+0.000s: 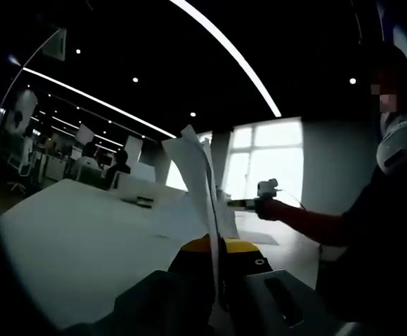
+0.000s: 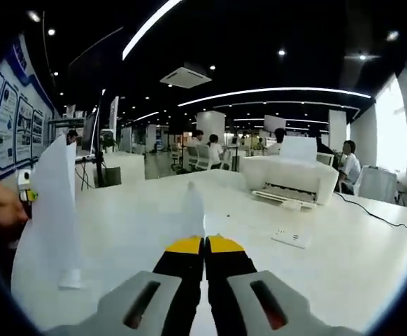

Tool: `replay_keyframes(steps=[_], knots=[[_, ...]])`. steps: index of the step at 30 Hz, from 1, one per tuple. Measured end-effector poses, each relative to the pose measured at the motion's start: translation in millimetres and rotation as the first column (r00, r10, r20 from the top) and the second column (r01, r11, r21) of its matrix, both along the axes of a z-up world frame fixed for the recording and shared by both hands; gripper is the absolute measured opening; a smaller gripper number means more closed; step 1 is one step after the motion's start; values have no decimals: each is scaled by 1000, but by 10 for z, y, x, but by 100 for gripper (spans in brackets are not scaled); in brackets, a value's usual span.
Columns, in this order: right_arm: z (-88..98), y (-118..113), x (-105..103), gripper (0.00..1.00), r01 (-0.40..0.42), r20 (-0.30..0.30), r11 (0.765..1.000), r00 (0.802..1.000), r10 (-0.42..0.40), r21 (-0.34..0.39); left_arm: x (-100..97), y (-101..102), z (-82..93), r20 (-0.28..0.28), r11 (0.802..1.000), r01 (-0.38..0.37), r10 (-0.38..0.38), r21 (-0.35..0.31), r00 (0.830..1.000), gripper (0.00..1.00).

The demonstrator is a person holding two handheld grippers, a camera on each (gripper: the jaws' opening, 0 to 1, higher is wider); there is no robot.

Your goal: Organize the stack of printing papers by aligning and flattening the scattered papers on the table

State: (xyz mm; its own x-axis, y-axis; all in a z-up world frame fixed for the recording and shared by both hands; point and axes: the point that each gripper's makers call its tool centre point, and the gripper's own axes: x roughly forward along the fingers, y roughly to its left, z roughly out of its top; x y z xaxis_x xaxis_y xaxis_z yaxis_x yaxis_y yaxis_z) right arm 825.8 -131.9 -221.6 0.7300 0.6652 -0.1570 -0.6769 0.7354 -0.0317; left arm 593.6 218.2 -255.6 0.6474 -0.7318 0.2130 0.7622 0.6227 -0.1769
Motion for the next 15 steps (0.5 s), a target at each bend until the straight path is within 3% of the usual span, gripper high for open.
replay_keyframes(steps=[15], knots=[[853, 149, -472, 0, -44, 189, 999, 981, 40, 20, -12, -8, 7, 4, 1000, 0, 0, 0, 1000, 6]])
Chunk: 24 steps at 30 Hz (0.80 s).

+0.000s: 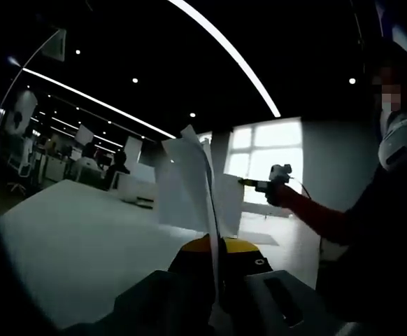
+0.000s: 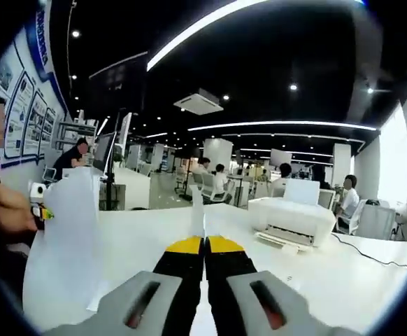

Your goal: Organize the stack of printing papers by aligning and flattening the scattered papers on the table

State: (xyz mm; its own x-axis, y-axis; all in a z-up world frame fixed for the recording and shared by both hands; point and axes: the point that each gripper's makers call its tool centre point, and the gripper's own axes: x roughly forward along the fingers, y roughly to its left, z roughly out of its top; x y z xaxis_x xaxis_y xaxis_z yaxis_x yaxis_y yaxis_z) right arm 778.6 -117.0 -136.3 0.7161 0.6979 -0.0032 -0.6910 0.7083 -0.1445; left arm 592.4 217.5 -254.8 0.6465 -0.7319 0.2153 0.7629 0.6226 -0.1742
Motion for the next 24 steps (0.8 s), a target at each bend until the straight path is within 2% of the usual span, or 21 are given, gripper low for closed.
replay_keyframes(steps=[8, 18, 24], knots=[[453, 102, -275, 0, -35, 99, 999, 995, 33, 17, 7, 0, -6, -2, 1000, -7, 7, 3, 1000, 6], [727, 283, -595, 0, -63, 197, 997, 978, 71, -45, 10, -10, -14, -6, 1000, -10, 10, 8, 1000, 6], [1010, 529, -982, 0, -156, 271, 986, 948, 165, -54, 17, -3, -17, -5, 1000, -14, 14, 9, 1000, 6]])
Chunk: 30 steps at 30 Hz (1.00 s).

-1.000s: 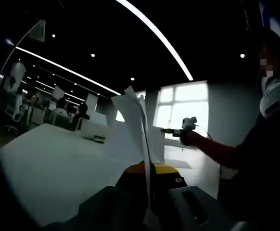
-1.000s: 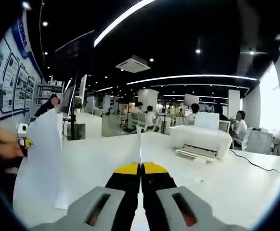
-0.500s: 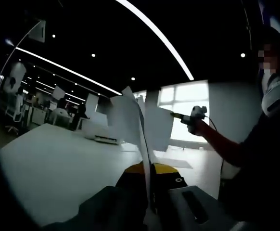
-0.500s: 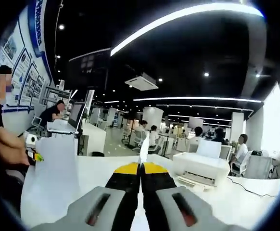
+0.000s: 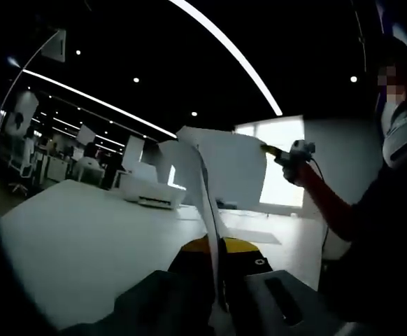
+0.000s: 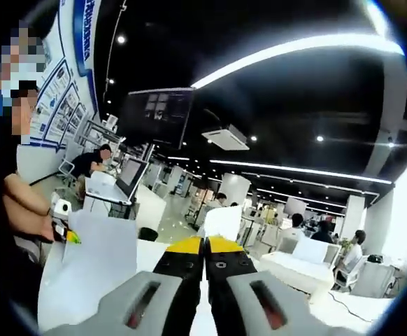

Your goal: Organize the stack of printing papers by aligning and flattening the scattered papers on the table

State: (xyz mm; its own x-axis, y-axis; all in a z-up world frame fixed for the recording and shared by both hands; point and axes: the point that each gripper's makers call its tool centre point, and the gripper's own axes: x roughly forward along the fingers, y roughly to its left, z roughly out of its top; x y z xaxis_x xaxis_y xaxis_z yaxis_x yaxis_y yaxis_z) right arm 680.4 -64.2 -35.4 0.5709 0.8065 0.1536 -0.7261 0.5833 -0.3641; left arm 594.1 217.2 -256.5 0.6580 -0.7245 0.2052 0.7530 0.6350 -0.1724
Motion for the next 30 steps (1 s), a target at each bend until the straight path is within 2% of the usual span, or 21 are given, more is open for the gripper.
replay_keyframes(steps=[6, 10, 16, 19, 25, 27, 30], knots=[[267, 162, -304, 0, -75, 68, 997, 995, 74, 4, -3, -1, 2, 2, 1000, -1, 1, 0, 1000, 6], [380, 274, -520, 0, -132, 95, 991, 987, 131, 11, -8, 2, 10, 6, 1000, -1, 1, -3, 1000, 6], [519, 435, -954, 0, -242, 144, 970, 961, 236, 22, -4, 6, 9, 6, 1000, 1, -1, -4, 1000, 6], [651, 447, -1205, 0, -310, 190, 949, 936, 295, 55, -1, 8, 9, 5, 1000, 1, -1, -5, 1000, 6], [918, 357, -1697, 0, -445, 280, 885, 875, 396, 140, 28, 18, -11, -7, 1000, -2, 2, -4, 1000, 6], [955, 314, -1807, 0, -483, 295, 860, 856, 425, 162, 36, 27, -14, -10, 1000, -4, 4, -7, 1000, 6], [958, 235, -1880, 0, -516, 303, 835, 840, 451, 189, 44, 40, -13, -12, 1000, -8, 8, -12, 1000, 6]])
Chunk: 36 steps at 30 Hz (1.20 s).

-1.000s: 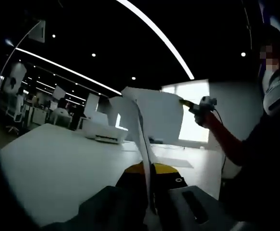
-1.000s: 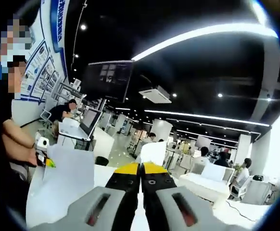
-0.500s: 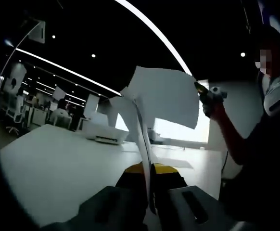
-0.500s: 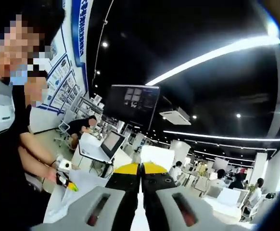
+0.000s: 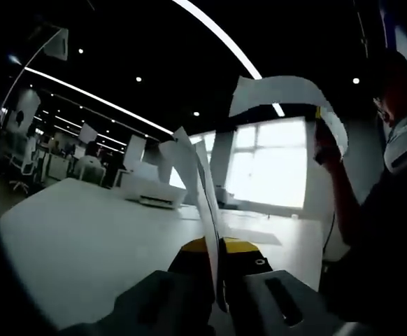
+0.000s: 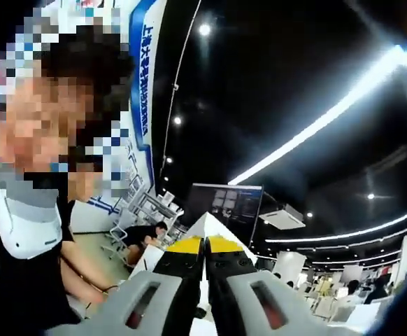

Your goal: Organize the stack of printing papers by aligning and flattening the scattered papers on the table

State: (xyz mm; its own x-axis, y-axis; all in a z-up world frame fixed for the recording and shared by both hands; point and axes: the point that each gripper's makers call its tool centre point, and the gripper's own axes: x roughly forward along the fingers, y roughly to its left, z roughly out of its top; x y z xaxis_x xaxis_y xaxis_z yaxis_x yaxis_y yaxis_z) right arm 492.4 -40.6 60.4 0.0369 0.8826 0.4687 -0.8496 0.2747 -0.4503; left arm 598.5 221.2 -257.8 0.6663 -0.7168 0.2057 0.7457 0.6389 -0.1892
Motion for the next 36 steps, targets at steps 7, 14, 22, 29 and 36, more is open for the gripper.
replay_keyframes(steps=[7, 14, 22, 29, 36], knots=[[-206, -30, 221, 0, 20, -85, 1000, 996, -20, 1, 8, 14, -9, -1, 1000, -8, 8, 5, 1000, 6], [-458, 77, 451, 0, 23, -167, 1000, 986, -24, -11, 4, 5, -13, -3, 1000, -9, 9, 11, 1000, 6], [-1012, 316, 1065, 0, 39, -381, 999, 923, -49, -33, -27, -40, -5, -1, 1000, -6, 6, 17, 1000, 6], [-1319, 403, 1492, 0, 119, -449, 988, 880, -152, -102, -29, -53, -10, -2, 1000, -2, 2, 23, 1000, 6], [-1221, 432, 1453, 0, 160, -394, 979, 898, -197, -125, -31, -66, -12, 1, 1000, 0, 0, 31, 1000, 6]])
